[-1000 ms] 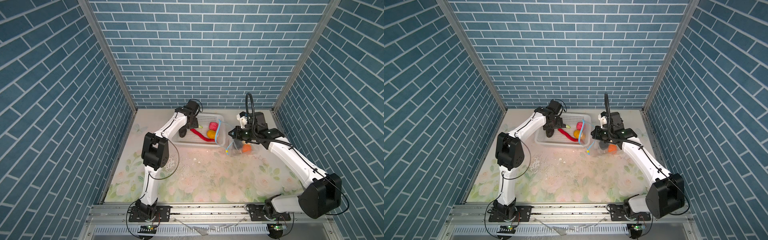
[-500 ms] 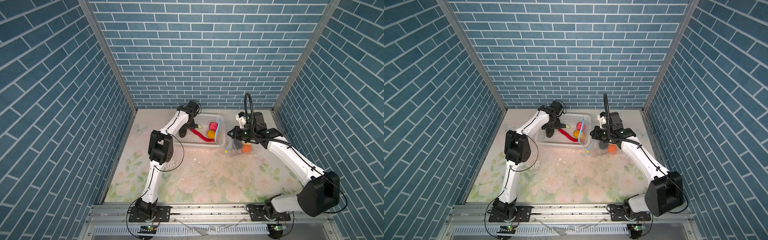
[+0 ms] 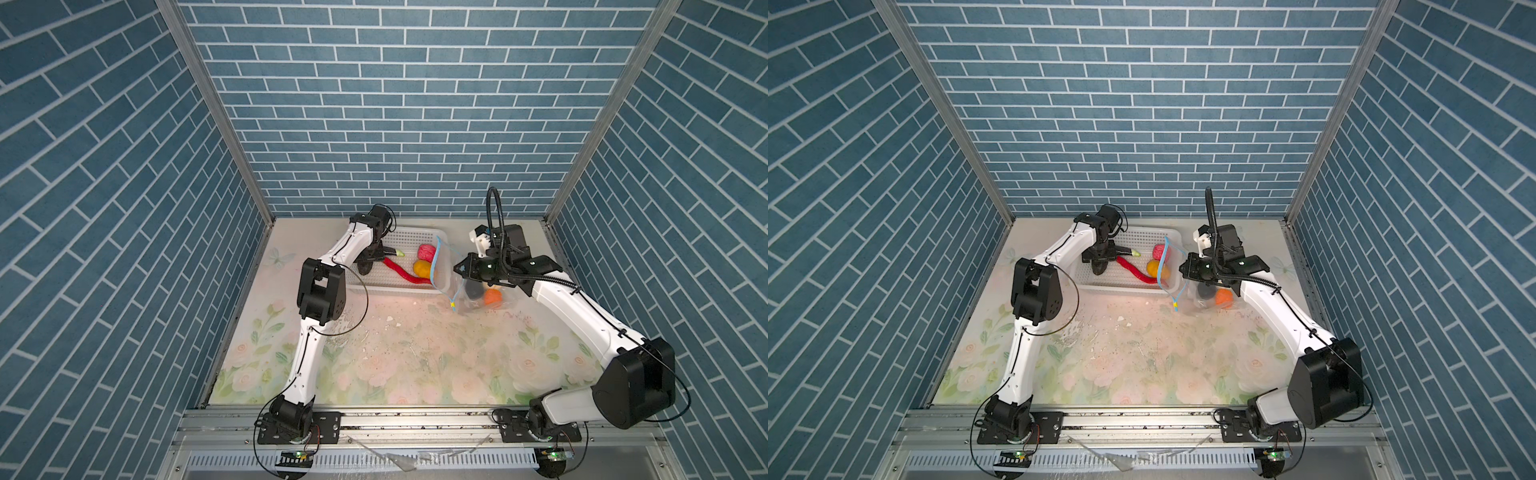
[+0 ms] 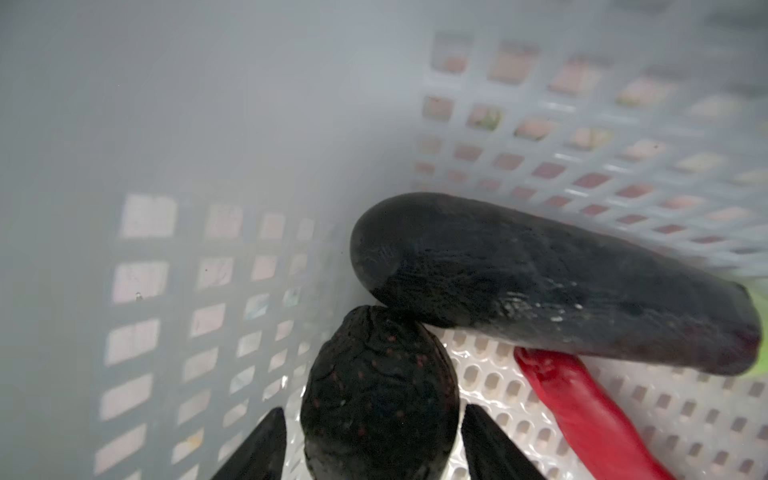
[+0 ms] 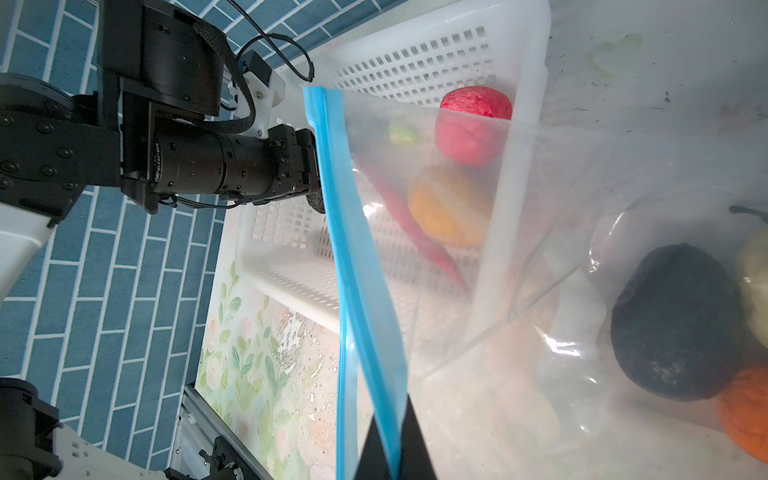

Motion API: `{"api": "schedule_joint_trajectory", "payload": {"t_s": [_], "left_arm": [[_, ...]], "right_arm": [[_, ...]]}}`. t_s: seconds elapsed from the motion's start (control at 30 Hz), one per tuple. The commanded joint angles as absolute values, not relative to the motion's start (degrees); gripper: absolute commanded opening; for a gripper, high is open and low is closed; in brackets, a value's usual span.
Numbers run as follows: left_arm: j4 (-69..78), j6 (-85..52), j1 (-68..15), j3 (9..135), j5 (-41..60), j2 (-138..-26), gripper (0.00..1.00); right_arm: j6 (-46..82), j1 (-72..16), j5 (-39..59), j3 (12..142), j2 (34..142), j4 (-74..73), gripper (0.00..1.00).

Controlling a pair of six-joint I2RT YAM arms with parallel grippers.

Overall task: Place the food in the zip-top bag and seal the zipper
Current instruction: 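Lower the left gripper onto the dark avocado and close on it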

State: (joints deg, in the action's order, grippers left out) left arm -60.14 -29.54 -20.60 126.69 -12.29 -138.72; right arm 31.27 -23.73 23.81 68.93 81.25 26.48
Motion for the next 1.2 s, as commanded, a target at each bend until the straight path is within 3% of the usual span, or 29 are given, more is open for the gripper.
{"api": "schedule_joint_trajectory", "payload": {"t_s": [0.0, 0.6, 1.17], "left_arm": [[-60.26, -29.21, -20.21, 127.91, -11.09, -140.43, 0.67], [-60.2, -28.12, -19.86, 130.21, -9.07, -141.84, 0.56], [-51.89, -26.75, -22.96, 111.31, -2.88, -125.48, 0.48]], "right_arm": [[31.73, -23.65, 24.53, 70.62, 81.74, 26.32, 0.0], [31.9, -23.98, 24.26, 70.63, 81.91, 26.54, 0.0], [31.81, -23.93, 23.99, 70.41, 82.1, 26.43, 0.0]]}}
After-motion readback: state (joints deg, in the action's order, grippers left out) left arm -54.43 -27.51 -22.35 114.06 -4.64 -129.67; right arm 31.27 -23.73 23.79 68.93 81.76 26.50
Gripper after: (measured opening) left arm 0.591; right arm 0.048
